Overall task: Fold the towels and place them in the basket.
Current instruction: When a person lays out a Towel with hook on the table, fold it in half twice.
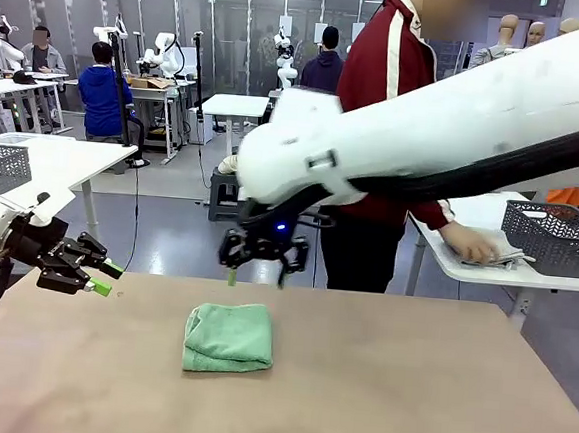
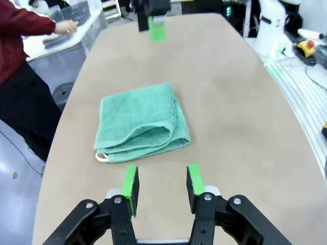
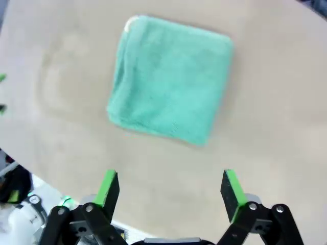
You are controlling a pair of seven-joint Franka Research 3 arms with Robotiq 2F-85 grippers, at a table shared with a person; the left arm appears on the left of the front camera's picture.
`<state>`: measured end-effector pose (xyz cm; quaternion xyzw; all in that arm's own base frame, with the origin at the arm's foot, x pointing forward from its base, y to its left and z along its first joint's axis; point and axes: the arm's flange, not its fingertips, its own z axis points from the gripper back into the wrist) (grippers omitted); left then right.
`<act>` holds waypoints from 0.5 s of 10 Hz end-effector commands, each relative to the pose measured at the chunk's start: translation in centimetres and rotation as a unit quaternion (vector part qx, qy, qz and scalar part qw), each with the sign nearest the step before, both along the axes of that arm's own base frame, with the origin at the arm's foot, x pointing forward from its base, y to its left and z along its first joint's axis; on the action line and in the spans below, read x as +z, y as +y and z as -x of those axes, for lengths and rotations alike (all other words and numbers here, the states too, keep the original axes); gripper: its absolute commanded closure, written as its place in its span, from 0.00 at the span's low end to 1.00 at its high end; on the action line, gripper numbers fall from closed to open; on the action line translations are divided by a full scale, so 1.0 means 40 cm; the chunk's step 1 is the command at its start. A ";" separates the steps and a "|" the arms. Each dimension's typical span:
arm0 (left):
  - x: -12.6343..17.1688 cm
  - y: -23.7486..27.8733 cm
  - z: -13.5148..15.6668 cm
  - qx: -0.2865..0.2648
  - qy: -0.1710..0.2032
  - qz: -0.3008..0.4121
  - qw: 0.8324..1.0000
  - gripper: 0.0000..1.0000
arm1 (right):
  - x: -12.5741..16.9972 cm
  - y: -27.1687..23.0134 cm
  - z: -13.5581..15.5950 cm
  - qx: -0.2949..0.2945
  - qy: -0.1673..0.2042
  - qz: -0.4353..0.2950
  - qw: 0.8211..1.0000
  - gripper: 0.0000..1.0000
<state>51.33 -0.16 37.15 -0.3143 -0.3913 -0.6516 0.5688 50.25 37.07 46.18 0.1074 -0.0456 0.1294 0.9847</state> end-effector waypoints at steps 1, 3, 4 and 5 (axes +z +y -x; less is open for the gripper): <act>0.008 -0.002 0.003 0.003 0.003 0.000 1.000 0.50 | -0.013 -0.125 0.077 -0.011 -0.007 -0.026 1.000 0.00; 0.008 -0.002 0.003 0.003 0.003 0.000 1.000 0.50 | -0.015 -0.144 0.081 -0.026 -0.013 -0.015 0.999 0.00; 0.008 -0.002 0.003 0.003 0.003 0.000 1.000 0.50 | 0.026 -0.124 0.055 -0.021 -0.004 -0.008 1.000 0.00; 0.008 -0.002 0.003 0.003 0.003 0.000 1.000 0.50 | 0.026 -0.124 0.055 -0.021 -0.004 -0.008 1.000 0.00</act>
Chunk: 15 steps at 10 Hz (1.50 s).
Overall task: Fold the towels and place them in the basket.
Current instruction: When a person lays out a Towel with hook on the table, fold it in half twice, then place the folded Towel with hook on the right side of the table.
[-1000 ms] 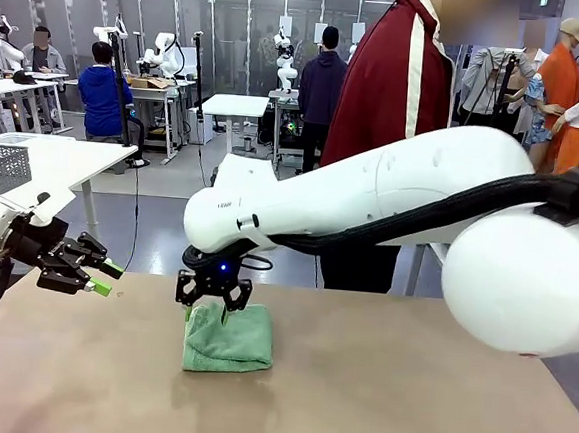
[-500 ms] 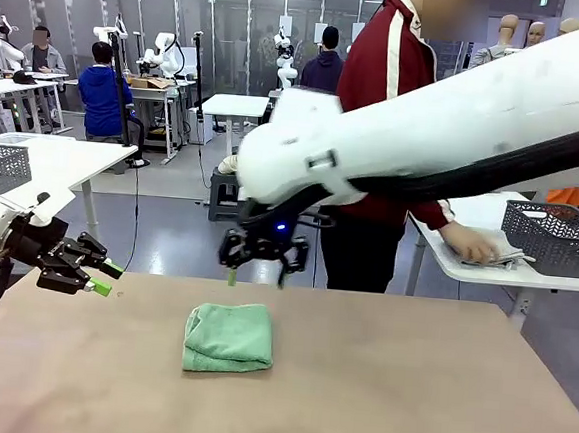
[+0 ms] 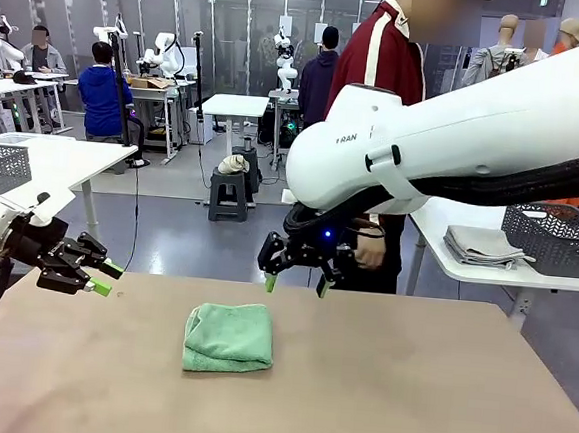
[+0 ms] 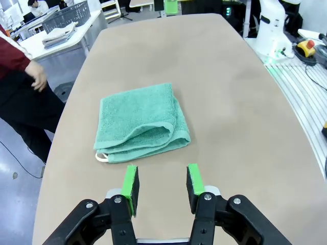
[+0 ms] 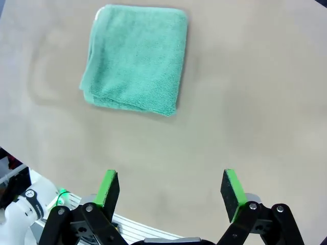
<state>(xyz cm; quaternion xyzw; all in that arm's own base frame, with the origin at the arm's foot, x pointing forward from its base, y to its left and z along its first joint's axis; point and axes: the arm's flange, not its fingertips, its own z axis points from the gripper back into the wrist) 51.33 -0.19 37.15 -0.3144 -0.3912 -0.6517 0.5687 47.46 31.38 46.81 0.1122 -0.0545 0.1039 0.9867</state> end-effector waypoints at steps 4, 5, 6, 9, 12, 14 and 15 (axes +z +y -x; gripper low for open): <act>0.008 -0.001 0.003 0.003 0.003 0.000 1.000 0.50 | 0.011 0.019 -0.014 0.005 0.001 -0.001 1.000 0.00; 0.008 -0.001 0.003 0.003 0.003 0.000 1.000 0.50 | 0.011 0.019 -0.014 0.005 0.001 -0.001 1.000 0.00; 0.008 -0.001 0.003 0.003 0.003 0.000 1.000 0.50 | 0.011 0.019 -0.014 0.005 0.001 -0.001 1.000 0.00; 0.008 -0.001 0.003 0.003 0.003 0.000 1.000 0.50 | 0.011 0.019 -0.014 0.005 0.001 -0.001 1.000 0.00; 0.008 -0.001 0.003 0.003 0.003 0.000 1.000 0.50 | 0.010 0.019 -0.011 0.005 -0.001 -0.004 1.000 0.00; 0.008 -0.001 0.003 0.003 0.003 0.000 1.000 0.50 | -0.097 0.041 -0.060 -0.014 0.022 -0.013 1.000 0.00; 0.008 -0.001 0.003 0.003 0.003 0.000 1.000 0.50 | -0.146 0.045 -0.079 -0.018 0.022 -0.018 0.999 0.00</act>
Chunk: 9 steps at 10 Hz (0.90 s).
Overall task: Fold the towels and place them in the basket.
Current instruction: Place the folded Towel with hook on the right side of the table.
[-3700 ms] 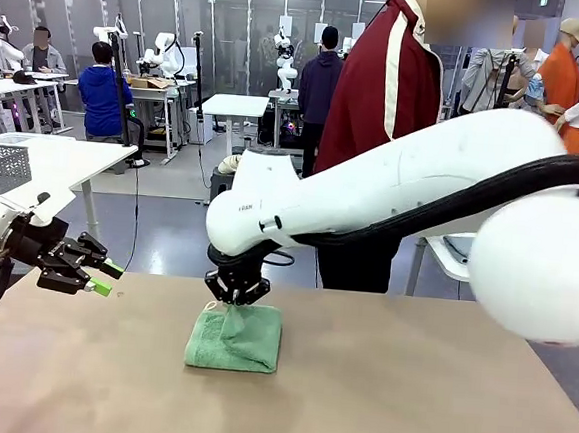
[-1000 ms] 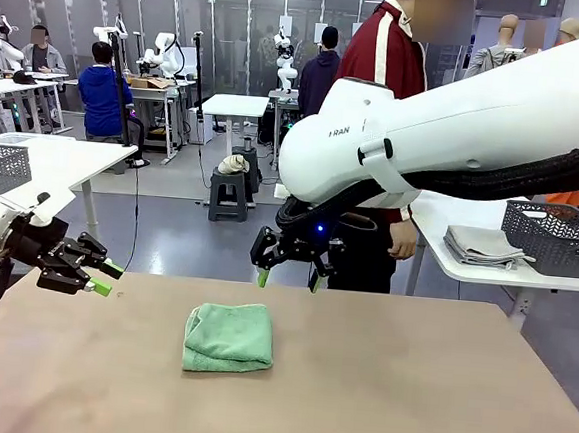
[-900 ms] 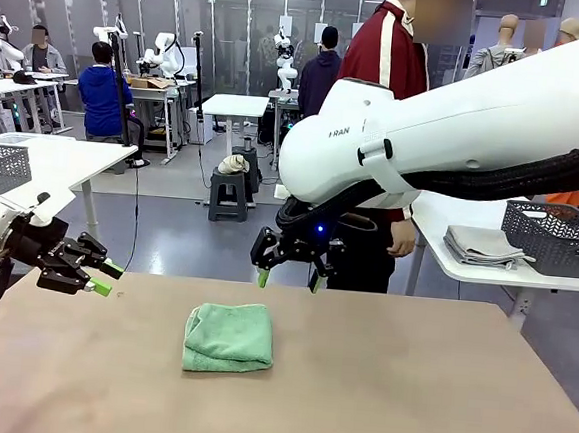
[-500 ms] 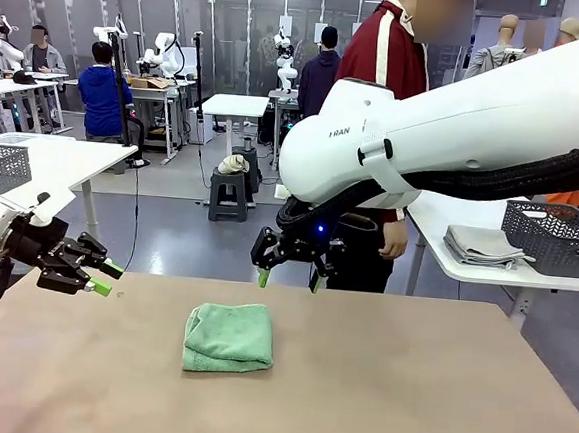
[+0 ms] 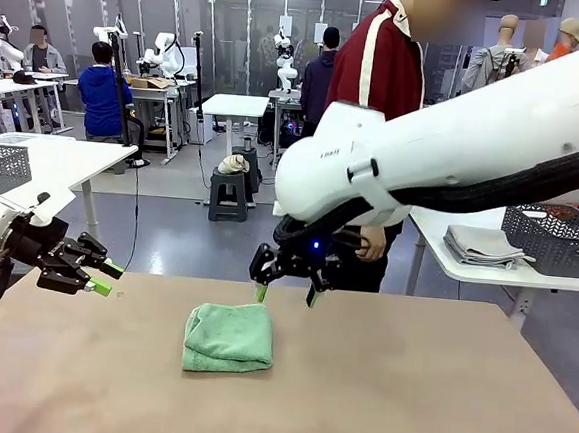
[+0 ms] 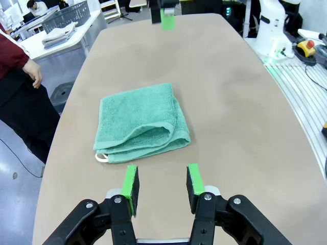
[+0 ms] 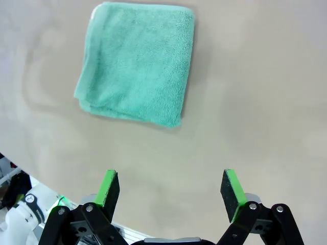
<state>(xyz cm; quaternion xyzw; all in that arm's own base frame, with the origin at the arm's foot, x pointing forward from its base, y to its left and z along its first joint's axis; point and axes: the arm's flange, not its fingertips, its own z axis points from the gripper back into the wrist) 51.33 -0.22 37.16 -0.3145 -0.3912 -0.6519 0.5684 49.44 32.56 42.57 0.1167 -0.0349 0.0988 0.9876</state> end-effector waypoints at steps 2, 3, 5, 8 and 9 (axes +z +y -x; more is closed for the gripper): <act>0.008 0.000 0.003 0.003 0.003 0.000 1.000 0.50 | -0.126 0.026 -0.071 -0.036 -0.014 -0.020 0.999 0.00; 0.008 0.000 0.003 0.003 0.003 0.000 1.000 0.50 | -0.175 0.036 -0.090 -0.051 -0.021 -0.036 0.998 0.00; 0.008 0.000 0.003 0.003 0.003 0.000 1.000 0.50 | -0.231 0.060 -0.111 -0.060 -0.019 -0.034 0.997 0.00; 0.008 0.000 0.003 0.003 0.003 0.000 1.000 0.50 | -0.280 0.075 -0.139 -0.068 -0.007 -0.043 0.997 0.00; 0.008 0.000 0.003 0.003 0.003 0.000 1.000 0.50 | -0.284 0.074 -0.143 -0.071 -0.006 -0.041 0.997 0.00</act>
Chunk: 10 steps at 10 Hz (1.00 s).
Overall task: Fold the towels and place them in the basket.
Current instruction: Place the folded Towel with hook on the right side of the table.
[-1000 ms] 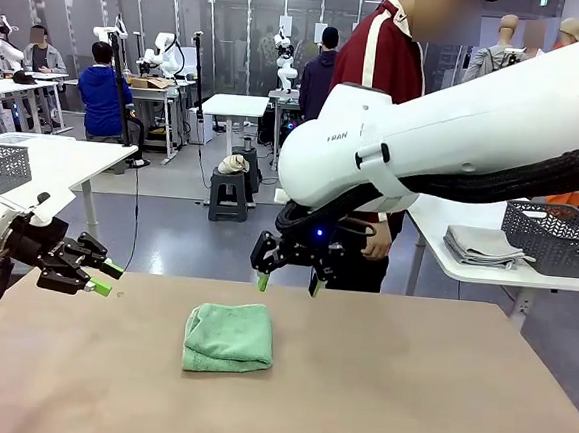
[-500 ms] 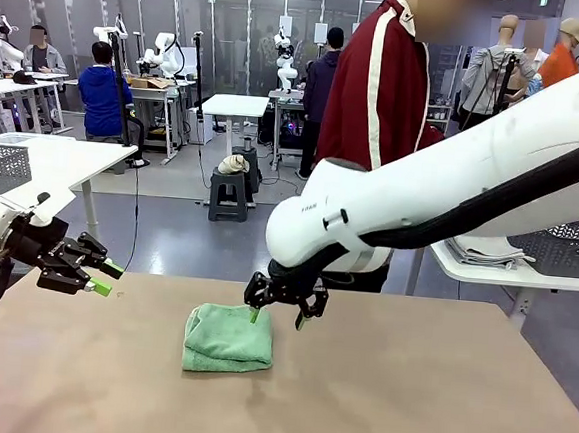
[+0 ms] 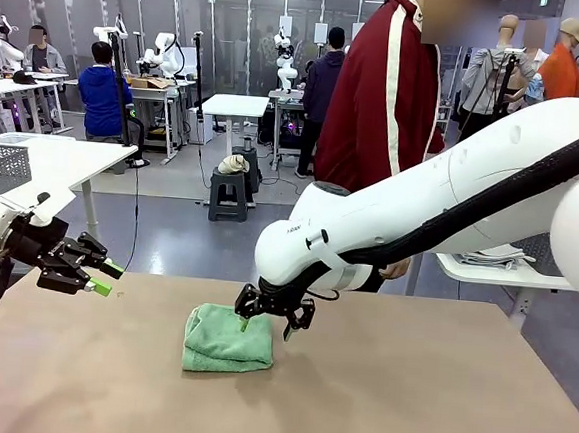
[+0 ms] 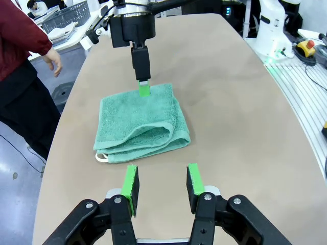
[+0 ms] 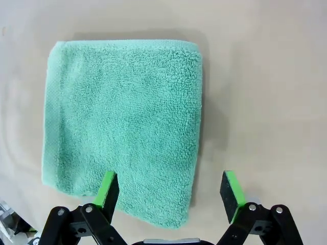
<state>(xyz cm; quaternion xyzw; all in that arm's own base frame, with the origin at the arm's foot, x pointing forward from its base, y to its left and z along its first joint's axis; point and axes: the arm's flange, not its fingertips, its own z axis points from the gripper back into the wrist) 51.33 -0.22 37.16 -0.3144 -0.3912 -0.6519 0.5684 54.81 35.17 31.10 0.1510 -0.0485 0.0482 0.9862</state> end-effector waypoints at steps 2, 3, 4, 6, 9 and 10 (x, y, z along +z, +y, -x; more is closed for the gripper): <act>0.008 0.000 0.003 0.003 0.003 0.000 1.000 0.50 | -0.022 0.008 -0.014 -0.018 -0.001 -0.016 1.000 0.19; 0.008 0.000 0.003 0.003 0.003 0.000 1.000 0.50 | -0.031 0.007 -0.017 -0.016 0.003 -0.021 1.000 0.19; 0.008 0.000 0.003 0.003 0.003 0.000 1.000 0.50 | -0.043 0.005 -0.020 -0.015 0.005 -0.021 1.000 0.37; 0.008 0.000 0.003 0.003 0.003 0.000 1.000 0.50 | -0.061 0.005 -0.025 -0.010 0.007 -0.024 1.000 0.56; 0.008 0.000 0.003 0.003 0.003 0.000 1.000 0.50 | -0.051 0.010 -0.023 -0.008 0.006 -0.022 1.000 0.58; 0.008 0.000 0.003 0.003 0.003 0.000 1.000 0.50 | -0.043 0.007 -0.018 -0.011 0.008 -0.018 1.000 0.93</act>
